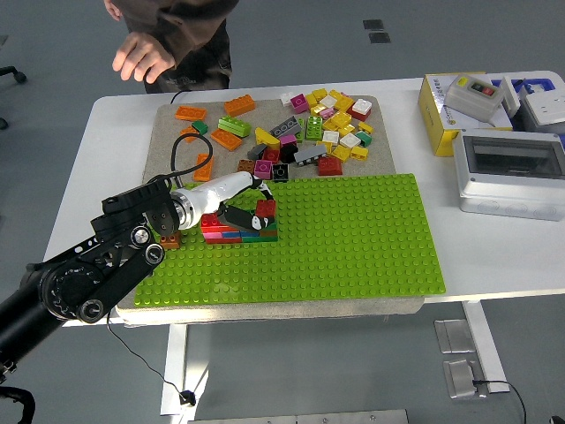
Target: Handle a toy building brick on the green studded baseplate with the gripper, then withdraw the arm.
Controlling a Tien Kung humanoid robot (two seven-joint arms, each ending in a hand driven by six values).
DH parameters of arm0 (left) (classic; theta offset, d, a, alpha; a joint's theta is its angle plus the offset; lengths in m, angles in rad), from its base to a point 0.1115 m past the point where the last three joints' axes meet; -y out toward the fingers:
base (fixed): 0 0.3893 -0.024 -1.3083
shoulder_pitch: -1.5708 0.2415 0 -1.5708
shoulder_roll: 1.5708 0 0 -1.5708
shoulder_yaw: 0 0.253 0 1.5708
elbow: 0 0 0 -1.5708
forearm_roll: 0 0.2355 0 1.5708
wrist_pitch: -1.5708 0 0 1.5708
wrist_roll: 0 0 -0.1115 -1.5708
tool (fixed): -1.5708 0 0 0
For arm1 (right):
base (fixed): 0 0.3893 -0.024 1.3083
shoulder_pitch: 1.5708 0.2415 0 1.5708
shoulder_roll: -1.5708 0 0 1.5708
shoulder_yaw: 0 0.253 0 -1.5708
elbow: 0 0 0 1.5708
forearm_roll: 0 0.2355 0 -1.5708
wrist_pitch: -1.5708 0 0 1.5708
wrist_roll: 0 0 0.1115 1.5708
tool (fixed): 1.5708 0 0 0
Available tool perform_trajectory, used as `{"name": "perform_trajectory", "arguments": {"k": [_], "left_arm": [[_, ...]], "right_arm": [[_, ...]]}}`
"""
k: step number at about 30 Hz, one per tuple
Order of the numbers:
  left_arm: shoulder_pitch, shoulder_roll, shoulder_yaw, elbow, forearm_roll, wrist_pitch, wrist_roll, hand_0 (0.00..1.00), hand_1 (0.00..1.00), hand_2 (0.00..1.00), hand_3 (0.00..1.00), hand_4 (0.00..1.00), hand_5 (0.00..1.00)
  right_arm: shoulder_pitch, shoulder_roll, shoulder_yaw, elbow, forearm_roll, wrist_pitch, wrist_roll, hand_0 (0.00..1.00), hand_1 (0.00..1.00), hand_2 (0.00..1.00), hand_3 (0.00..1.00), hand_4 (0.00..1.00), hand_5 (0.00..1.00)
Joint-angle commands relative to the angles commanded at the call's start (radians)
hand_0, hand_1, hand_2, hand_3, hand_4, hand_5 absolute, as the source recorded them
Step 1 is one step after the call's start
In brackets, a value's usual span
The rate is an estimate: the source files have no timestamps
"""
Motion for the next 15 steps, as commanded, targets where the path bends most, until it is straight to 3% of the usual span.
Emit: {"name": "perform_trajectory", "arguments": {"k": [15], "left_arm": [[0.001,-0.002,0.006,0.013,-0.003,0.002,-0.002,0.963,0.938,0.888,0.57,0.639,0.296]], "right_arm": [[-0.003,0.001,-0.002,0.0,0.004,0.0,0.002,0.707,0.641,0.42,0.752,0.592,0.998]]}}
